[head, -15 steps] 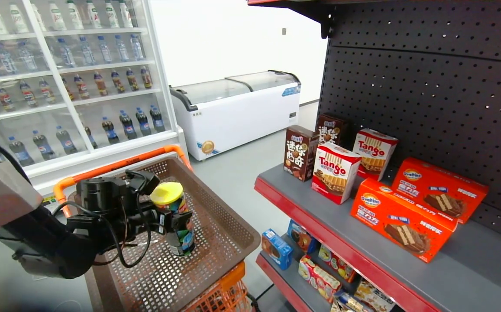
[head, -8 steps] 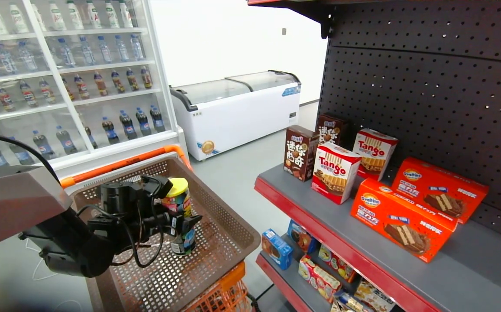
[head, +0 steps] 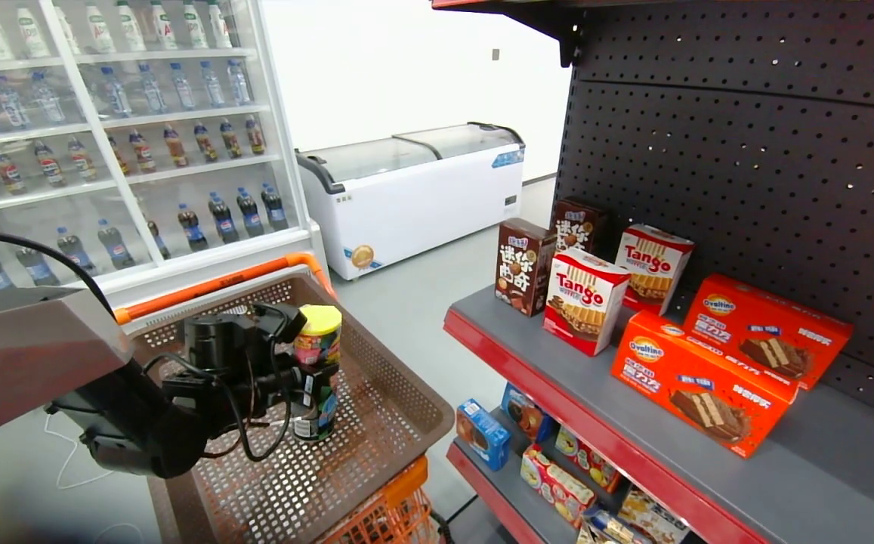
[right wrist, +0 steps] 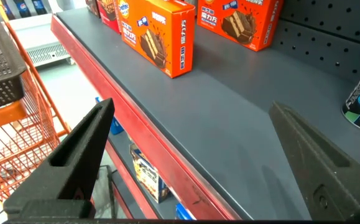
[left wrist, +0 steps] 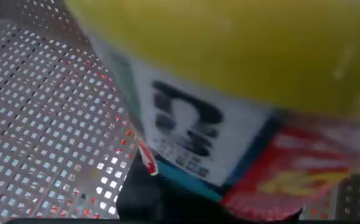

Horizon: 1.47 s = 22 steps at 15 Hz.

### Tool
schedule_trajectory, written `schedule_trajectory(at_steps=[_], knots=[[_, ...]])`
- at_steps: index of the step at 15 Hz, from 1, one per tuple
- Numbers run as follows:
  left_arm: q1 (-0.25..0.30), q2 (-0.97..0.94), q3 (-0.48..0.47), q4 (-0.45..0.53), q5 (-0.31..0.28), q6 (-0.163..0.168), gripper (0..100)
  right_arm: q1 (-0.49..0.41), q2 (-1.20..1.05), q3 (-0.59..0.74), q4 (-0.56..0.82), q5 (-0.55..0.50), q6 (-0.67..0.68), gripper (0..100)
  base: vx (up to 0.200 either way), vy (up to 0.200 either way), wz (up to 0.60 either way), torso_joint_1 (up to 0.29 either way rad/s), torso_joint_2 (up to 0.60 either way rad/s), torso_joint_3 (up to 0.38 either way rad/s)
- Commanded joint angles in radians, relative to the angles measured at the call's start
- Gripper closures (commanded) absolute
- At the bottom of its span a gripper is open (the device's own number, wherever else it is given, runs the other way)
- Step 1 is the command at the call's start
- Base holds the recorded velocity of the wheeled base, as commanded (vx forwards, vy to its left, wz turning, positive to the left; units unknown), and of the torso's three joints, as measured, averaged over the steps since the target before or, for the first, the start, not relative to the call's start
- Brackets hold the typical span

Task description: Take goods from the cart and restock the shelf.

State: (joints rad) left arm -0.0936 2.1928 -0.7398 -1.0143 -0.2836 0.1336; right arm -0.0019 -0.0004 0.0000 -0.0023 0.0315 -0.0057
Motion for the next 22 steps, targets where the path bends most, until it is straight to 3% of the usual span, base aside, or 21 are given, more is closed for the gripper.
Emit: schedule_trajectory(at_steps=[1,3,6,7,8,9,11,12,15,19,20,22], knots=[[0.0,-0.033,0.007,-0.004,0.023,0.0,100,0.0,0.0,0.0,-0.001,0.001,0.001,0,0.0,0.0,0.0,0.0,0.0,0.0],[0.0,-0.14,0.01,-0.015,0.078,-0.008,100,0.0,0.0,0.0,-0.001,0.001,0.0,0,0.0,0.0,0.0,0.0,0.0,0.0],[0.008,-0.288,0.033,-0.027,0.084,-0.008,100,0.0,0.0,0.0,-0.001,0.001,0.0,0,0.0,0.0,0.0,0.0,0.0,0.0],[0.005,-0.349,0.034,-0.017,0.086,-0.02,100,0.0,0.0,0.0,-0.001,0.001,0.0,0,0.0,0.0,0.0,0.0,0.0,0.0],[0.008,-0.403,0.045,-0.001,0.089,-0.054,100,0.0,0.0,0.0,-0.001,0.001,0.0,0,0.0,0.0,0.0,0.0,0.0,0.0],[0.005,-0.476,0.065,0.042,0.096,-0.1,100,0.0,0.0,0.0,-0.001,0.001,0.0,0,0.0,0.0,0.0,0.0,0.0,0.0],[0.005,-0.614,0.091,0.195,0.104,-0.109,100,0.0,0.0,0.0,-0.001,0.001,0.0,0,0.0,0.0,0.0,0.0,0.0,0.0],[0.006,-0.716,0.111,0.335,0.107,-0.117,100,0.0,0.0,0.0,0.001,0.001,0.0,0,0.0,0.0,0.0,0.0,0.0,0.0],[0.008,-0.92,0.234,0.391,0.121,-0.155,100,0.0,0.0,0.0,-0.001,0.001,0.0,0,0.0,0.0,0.0,0.0,0.0,0.0],[0.035,-1.142,0.43,0.396,0.124,-0.157,100,0.0,0.0,0.0,-0.001,0.001,0.0,0,0.0,0.0,0.0,0.0,0.0,0.0],[0.069,-1.203,0.473,0.45,0.118,-0.152,100,0.0,0.0,0.0,-0.001,0.001,0.0,0,0.0,0.0,0.0,0.0,0.0,0.0],[0.086,-1.306,0.482,0.586,0.124,-0.15,100,0.0,0.0,0.0,-0.001,0.001,0.0,0,0.0,0.0,0.0,0.0,0.0,0.0]])
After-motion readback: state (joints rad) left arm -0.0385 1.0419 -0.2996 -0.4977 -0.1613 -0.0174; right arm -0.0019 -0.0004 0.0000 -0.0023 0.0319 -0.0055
